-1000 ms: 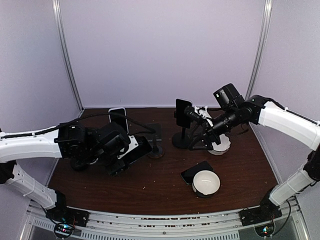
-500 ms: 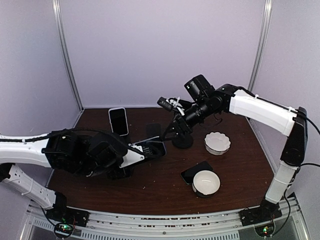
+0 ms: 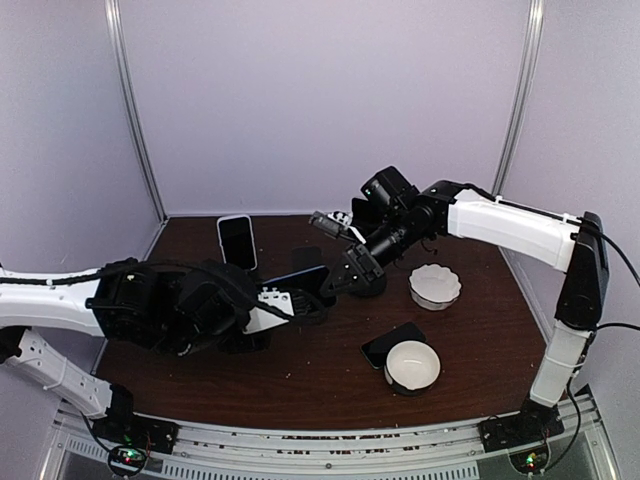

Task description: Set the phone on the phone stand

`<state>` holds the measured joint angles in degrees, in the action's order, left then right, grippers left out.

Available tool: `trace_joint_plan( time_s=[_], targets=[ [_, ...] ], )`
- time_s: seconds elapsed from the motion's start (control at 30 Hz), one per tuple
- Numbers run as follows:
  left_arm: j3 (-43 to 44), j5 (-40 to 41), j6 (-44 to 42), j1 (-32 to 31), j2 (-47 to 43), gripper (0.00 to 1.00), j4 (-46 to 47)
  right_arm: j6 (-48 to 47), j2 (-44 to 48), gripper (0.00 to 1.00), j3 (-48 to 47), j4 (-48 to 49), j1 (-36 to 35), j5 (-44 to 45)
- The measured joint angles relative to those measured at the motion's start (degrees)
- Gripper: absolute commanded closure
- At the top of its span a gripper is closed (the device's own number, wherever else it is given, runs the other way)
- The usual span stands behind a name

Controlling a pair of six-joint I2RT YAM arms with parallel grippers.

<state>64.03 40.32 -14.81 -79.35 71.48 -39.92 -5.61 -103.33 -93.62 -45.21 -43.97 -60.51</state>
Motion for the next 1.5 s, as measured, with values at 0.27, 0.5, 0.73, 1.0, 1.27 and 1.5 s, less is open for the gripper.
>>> trace_joint_plan(
  time_s=[0.27, 0.5, 0.73, 1.0, 1.27, 1.5],
  targets=[
    [0.0, 0.66, -0.74, -0.33, 1.22, 0.66, 0.68, -1.36, 0.0, 1.0, 2.19, 0.44, -0.48, -5.46],
    [0.66, 0.79, 0.37, -0.26, 3.39, 0.02, 0.31, -1.6, -0.17, 1.0, 2.27, 0.85, -0.7, -5.46],
    [2.51, -6.95, 4.22, -0.17, -0.15, 0.03, 2.51, -7.06, -0.13, 1.0, 2.29, -1.97, -0.7, -2.58],
    [6.64, -35.15, 9.9, 12.85, -6.78, 0.21, 2.21, -21.68, 4.44, 1.0, 3.87, -9.64, -0.7, -0.72],
    [6.67, -56.08, 15.61, 15.89, -0.72, 0.52, 2.01, -28.11, 11.02, 1.0, 4.48, -12.02, -0.81, 0.63],
    [6.8, -62.27, 17.81, 16.96, 2.99, 0.71, 1.81, -29.27, 11.87, 1.0, 7.13, -12.24, -1.36, 1.68]
  ],
)
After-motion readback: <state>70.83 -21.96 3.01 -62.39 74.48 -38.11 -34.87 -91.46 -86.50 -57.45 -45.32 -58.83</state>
